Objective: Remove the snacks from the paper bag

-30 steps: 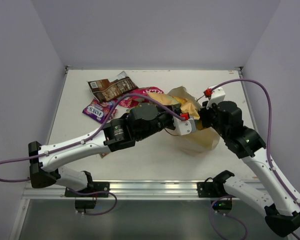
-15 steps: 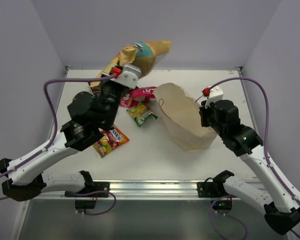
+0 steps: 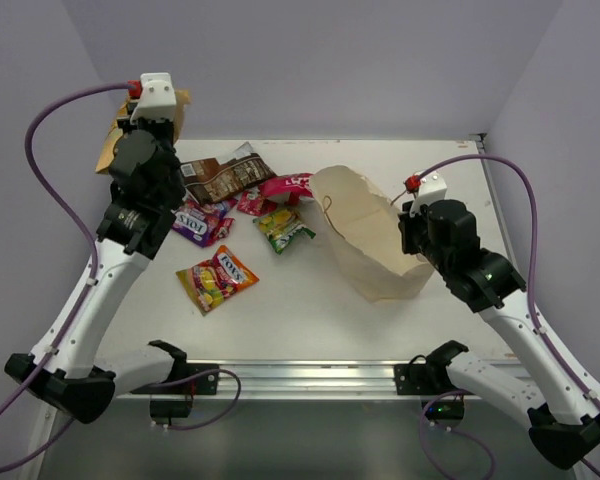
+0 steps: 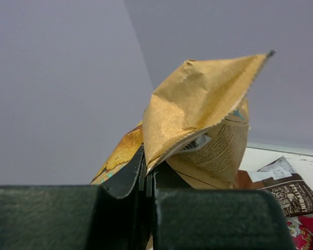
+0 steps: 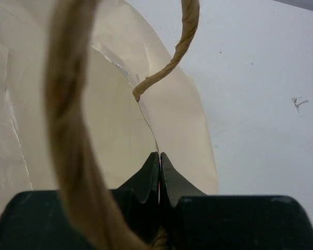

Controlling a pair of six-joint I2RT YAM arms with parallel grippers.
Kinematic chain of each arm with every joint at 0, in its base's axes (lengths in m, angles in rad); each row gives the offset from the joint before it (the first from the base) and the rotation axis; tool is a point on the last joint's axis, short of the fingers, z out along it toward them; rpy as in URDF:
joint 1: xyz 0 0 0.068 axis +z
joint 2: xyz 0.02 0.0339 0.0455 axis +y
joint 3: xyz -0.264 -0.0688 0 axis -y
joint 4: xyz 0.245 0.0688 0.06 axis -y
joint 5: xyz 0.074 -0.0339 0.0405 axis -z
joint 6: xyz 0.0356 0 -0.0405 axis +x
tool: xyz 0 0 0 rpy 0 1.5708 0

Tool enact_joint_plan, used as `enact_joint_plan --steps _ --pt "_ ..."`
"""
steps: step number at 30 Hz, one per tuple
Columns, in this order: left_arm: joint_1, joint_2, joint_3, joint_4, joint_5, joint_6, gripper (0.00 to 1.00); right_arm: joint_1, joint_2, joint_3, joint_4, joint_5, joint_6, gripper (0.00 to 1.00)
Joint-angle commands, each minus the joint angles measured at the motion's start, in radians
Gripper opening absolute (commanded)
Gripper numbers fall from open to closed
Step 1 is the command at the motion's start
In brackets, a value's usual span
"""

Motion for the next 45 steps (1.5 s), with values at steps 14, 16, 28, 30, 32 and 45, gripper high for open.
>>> enact_joint_plan --steps 14,16,28,30,32,45 --pt "0.48 0.309 -0.151 0.325 0.365 -0.699 0.0 0.001 -0.053 -0.009 -0.021 -0.052 0.017 0.0" --pt "0.549 0.32 -0.211 0.345 0.41 -0.842 0.0 0.001 -0.052 -0.012 -0.018 -0.058 0.019 0.0" --pt "0.663 0.182 -0.758 0.31 0.487 -1.26 0.0 0.001 -0.047 0.003 -0.035 -0.046 0.023 0.0" --pt "0.677 0.107 -0.802 0.278 0.484 -1.288 0.0 0.001 -0.05 0.011 -0.046 -0.04 0.031 0.0" --pt "0.685 0.02 -0.871 0.275 0.484 -1.296 0.03 0.001 -0.055 0.02 -0.047 -0.036 0.037 0.0" --pt "0.809 0.037 -0.927 0.206 0.514 -1.151 0.48 0.001 -0.059 0.036 -0.049 -0.059 0.046 0.0"
